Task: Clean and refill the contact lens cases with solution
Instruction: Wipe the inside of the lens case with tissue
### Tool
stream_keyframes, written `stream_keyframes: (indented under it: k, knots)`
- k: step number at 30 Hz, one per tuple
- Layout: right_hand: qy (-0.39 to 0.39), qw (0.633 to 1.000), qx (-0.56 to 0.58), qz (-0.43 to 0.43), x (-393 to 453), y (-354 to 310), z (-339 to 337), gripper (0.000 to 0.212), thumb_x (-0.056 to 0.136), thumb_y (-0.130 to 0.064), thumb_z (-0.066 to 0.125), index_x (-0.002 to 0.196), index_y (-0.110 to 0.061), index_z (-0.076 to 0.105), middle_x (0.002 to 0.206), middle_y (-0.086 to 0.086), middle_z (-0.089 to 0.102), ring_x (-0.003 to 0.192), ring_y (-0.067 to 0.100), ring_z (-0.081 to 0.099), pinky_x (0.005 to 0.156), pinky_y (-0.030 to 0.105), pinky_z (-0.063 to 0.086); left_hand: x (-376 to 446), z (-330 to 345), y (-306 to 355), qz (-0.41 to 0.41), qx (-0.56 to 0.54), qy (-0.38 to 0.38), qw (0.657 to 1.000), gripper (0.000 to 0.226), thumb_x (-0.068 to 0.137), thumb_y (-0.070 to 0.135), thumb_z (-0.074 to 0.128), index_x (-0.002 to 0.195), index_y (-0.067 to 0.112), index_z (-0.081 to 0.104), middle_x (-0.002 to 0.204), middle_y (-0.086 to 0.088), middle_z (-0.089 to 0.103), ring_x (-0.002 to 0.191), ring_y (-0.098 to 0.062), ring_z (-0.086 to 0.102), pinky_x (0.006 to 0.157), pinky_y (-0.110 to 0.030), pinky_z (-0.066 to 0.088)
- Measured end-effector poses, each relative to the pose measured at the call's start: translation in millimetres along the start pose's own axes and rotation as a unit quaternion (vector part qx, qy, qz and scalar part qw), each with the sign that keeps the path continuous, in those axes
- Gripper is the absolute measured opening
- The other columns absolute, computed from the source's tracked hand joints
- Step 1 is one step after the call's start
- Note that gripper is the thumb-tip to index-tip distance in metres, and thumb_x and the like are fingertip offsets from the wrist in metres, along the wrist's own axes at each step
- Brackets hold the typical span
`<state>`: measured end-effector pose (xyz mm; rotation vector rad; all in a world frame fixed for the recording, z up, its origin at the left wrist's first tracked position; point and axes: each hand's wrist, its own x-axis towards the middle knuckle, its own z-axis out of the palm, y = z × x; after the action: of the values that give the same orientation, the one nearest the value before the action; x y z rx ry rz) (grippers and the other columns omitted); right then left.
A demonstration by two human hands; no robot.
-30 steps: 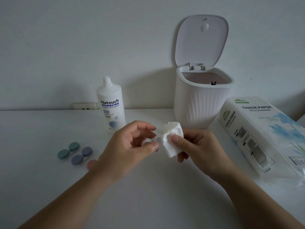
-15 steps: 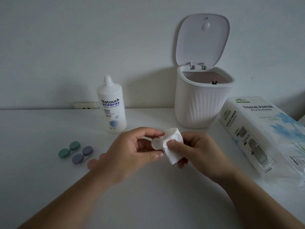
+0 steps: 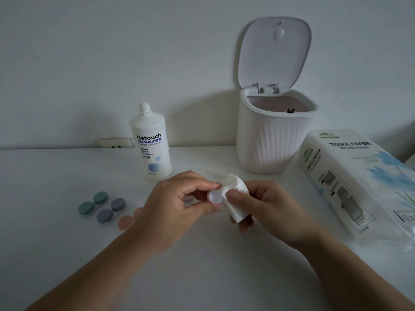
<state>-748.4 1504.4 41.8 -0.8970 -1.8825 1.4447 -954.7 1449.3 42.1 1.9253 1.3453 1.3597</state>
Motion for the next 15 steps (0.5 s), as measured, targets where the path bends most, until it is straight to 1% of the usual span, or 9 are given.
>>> stream_keyframes:
  k: [2, 4, 6, 8, 10, 12, 14, 15]
  knots:
    - [0.01, 1.0, -0.006, -0.006, 0, 1, 1, 0.049, 0.093, -0.051, 0.06, 0.079, -0.005, 0.066, 0.066, 0.006, 0.069, 0.053, 0.017, 0.064, 0.052, 0.022, 0.046, -1, 3, -1, 0.005, 0.01, 0.01, 1.0, 0.024, 0.073, 0.024, 0.088, 0.093, 0.028, 0.075, 0.09, 0.011, 0.071, 0.083, -0.011, 0.07, 0.075, -0.021, 0.053]
    - [0.027, 0.999, -0.016, -0.016, 1, 3, 4, 0.049, 0.095, -0.053, 0.057, 0.076, -0.008, 0.064, 0.063, 0.005, 0.068, 0.051, 0.017, 0.064, 0.051, 0.021, 0.045, -3, 8, -1, 0.019, 0.01, 0.02, 1.0, 0.022, 0.073, 0.019, 0.088, 0.089, 0.023, 0.074, 0.088, 0.011, 0.069, 0.081, -0.011, 0.07, 0.075, -0.018, 0.051]
    - [0.04, 0.998, -0.028, -0.025, 3, 6, 6, 0.05, 0.097, -0.052, 0.053, 0.074, -0.009, 0.062, 0.06, 0.005, 0.066, 0.05, 0.017, 0.062, 0.051, 0.021, 0.044, -5, 13, 0, 0.038, 0.014, 0.031, 0.999, 0.022, 0.072, 0.015, 0.089, 0.087, 0.019, 0.073, 0.084, 0.009, 0.068, 0.078, -0.013, 0.07, 0.074, -0.018, 0.052]
    - [0.046, 0.998, -0.029, -0.029, 3, 7, 7, 0.051, 0.098, -0.053, 0.051, 0.073, -0.009, 0.06, 0.058, 0.004, 0.064, 0.049, 0.017, 0.061, 0.051, 0.022, 0.044, -5, 15, 0, 0.053, 0.028, 0.038, 0.997, 0.021, 0.072, 0.016, 0.088, 0.087, 0.015, 0.073, 0.083, 0.009, 0.067, 0.077, -0.012, 0.069, 0.074, -0.017, 0.05]
    - [0.042, 0.999, -0.02, -0.029, 3, 7, 6, 0.05, 0.098, -0.052, 0.052, 0.07, -0.011, 0.059, 0.056, 0.003, 0.063, 0.048, 0.016, 0.06, 0.051, 0.021, 0.044, -3, 12, -1, 0.057, 0.039, 0.03, 0.997, 0.02, 0.074, 0.016, 0.087, 0.09, 0.016, 0.075, 0.085, 0.012, 0.067, 0.078, -0.007, 0.067, 0.075, -0.012, 0.047]
    - [0.02, 0.999, -0.012, -0.024, 2, 7, 6, 0.046, 0.098, -0.049, 0.056, 0.069, -0.013, 0.06, 0.056, 0.0, 0.061, 0.048, 0.014, 0.06, 0.05, 0.021, 0.045, 0, 6, -2, 0.062, 0.051, 0.017, 0.997, 0.021, 0.078, 0.017, 0.083, 0.097, 0.017, 0.076, 0.088, 0.015, 0.066, 0.08, -0.002, 0.065, 0.075, -0.011, 0.046]
    - [-0.015, 1.0, -0.001, -0.013, 0, 7, 5, 0.04, 0.097, -0.046, 0.059, 0.073, -0.014, 0.064, 0.058, -0.001, 0.061, 0.049, 0.014, 0.06, 0.051, 0.022, 0.047, 2, 1, -2, 0.075, 0.069, 0.0, 0.995, 0.026, 0.079, 0.013, 0.082, 0.105, 0.014, 0.076, 0.09, 0.017, 0.064, 0.08, 0.003, 0.062, 0.076, -0.009, 0.045]
    - [-0.029, 1.0, -0.001, -0.007, 0, 6, 5, 0.04, 0.096, -0.045, 0.059, 0.077, -0.011, 0.065, 0.058, -0.002, 0.061, 0.05, 0.014, 0.06, 0.051, 0.023, 0.047, 2, 0, -3, 0.081, 0.077, -0.012, 0.994, 0.028, 0.08, 0.012, 0.08, 0.108, 0.013, 0.076, 0.091, 0.017, 0.063, 0.08, 0.005, 0.06, 0.076, -0.008, 0.044]
